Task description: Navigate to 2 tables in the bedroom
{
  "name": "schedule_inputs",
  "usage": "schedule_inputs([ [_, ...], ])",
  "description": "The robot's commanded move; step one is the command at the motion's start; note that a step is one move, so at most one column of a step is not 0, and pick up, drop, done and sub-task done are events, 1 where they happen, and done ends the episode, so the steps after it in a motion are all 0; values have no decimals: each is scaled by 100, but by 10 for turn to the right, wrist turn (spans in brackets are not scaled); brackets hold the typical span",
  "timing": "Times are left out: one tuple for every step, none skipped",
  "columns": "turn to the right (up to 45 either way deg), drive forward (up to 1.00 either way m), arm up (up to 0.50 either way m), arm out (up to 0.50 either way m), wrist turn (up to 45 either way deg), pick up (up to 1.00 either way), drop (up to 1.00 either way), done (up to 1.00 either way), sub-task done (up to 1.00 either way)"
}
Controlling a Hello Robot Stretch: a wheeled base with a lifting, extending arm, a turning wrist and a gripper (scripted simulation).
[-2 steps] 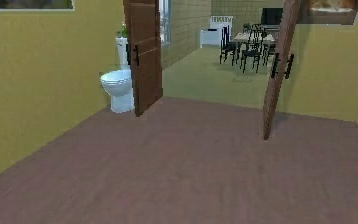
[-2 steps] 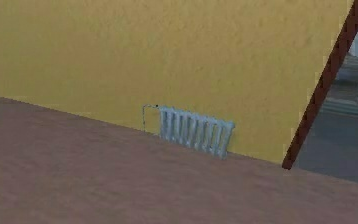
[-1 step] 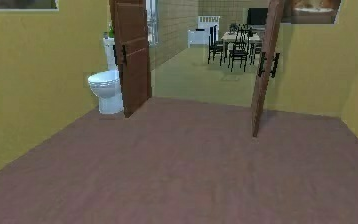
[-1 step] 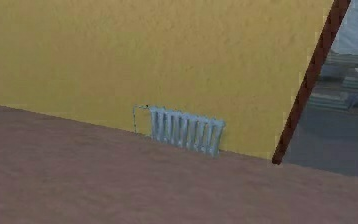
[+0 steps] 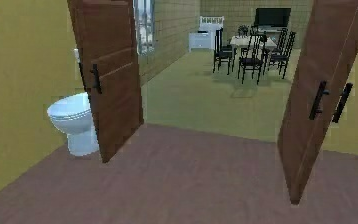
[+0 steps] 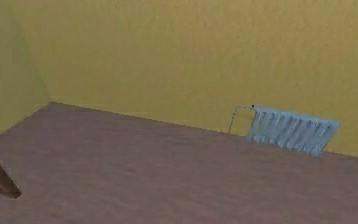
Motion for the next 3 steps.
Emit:
schedule_inputs([
  [0, 100, 0, 0, 0, 0, 0, 0, 0],
  [0, 100, 0, 0, 0, 0, 0, 0, 0],
  [30, 0, 0, 0, 0, 0, 0, 0, 0],
])
